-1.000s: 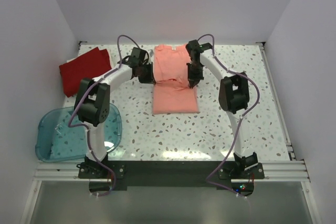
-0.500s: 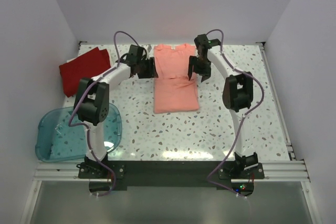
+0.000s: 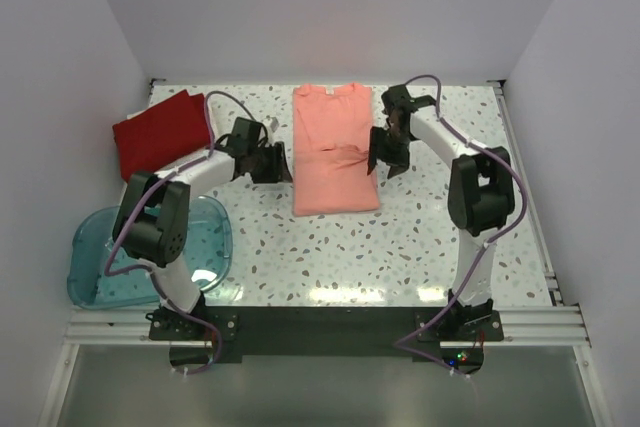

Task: Fold and stack the t-shirts
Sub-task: Fold the tshirt

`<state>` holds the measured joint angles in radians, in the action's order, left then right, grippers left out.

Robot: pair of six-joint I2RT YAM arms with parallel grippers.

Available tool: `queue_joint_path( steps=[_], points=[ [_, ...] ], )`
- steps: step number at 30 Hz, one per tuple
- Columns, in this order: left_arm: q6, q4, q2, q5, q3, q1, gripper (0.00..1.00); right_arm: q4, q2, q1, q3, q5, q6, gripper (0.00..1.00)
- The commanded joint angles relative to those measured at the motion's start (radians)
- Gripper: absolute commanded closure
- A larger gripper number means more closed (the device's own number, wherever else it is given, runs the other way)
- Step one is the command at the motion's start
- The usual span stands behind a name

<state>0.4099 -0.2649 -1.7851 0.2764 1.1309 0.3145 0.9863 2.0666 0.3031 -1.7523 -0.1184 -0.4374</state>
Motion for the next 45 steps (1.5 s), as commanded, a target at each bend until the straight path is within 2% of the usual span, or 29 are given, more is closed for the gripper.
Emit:
queue_joint_path(
  steps=[1,6,12,33,38,45],
  points=[
    [0.026,0.065,0.091,0.049,-0.077,-0.003,0.47,-0.075,-0.082,0.005,0.121,-0.049,-0.026,0.42],
    [0.049,0.088,0.148,0.067,-0.184,0.009,0.48,-0.116,-0.134,0.011,0.253,-0.086,-0.038,0.5],
    [0.082,0.108,0.191,0.073,-0.253,0.04,0.48,-0.144,-0.161,0.014,0.329,-0.119,-0.057,0.55],
    [0.124,0.133,0.22,0.084,-0.313,0.074,0.47,-0.186,-0.123,0.025,0.422,-0.139,-0.063,0.73],
    [0.135,0.136,0.199,0.084,-0.313,0.083,0.47,-0.195,-0.091,0.025,0.422,-0.148,-0.057,0.84],
    [0.147,0.141,0.156,0.093,-0.309,0.092,0.5,-0.193,-0.089,0.024,0.427,-0.145,-0.052,0.91]
  ],
)
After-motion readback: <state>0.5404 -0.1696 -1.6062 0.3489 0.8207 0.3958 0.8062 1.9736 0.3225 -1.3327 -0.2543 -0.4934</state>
